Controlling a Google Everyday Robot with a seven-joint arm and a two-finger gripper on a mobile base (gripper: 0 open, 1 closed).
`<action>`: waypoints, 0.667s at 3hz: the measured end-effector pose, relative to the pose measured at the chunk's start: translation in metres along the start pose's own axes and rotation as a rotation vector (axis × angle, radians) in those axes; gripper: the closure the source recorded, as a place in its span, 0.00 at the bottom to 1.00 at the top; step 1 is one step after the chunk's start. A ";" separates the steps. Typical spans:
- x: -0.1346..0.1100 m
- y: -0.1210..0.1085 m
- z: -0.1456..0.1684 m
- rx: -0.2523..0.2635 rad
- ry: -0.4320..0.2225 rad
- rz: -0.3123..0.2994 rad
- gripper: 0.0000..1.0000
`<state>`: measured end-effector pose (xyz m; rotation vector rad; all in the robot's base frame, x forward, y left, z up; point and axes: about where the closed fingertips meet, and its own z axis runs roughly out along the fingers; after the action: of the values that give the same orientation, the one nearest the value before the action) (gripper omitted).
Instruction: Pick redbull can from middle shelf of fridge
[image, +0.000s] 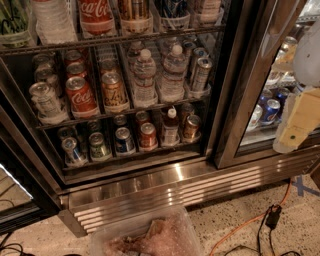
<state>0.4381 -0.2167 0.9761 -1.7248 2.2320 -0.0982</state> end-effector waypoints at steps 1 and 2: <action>0.000 0.000 0.000 0.000 0.000 0.000 0.00; -0.007 -0.002 0.001 0.028 0.013 -0.011 0.00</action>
Offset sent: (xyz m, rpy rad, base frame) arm 0.0065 0.0119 -0.0012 -0.0501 -0.0362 0.0039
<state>0.4415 -0.2106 0.9774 -1.7273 2.2193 -0.1428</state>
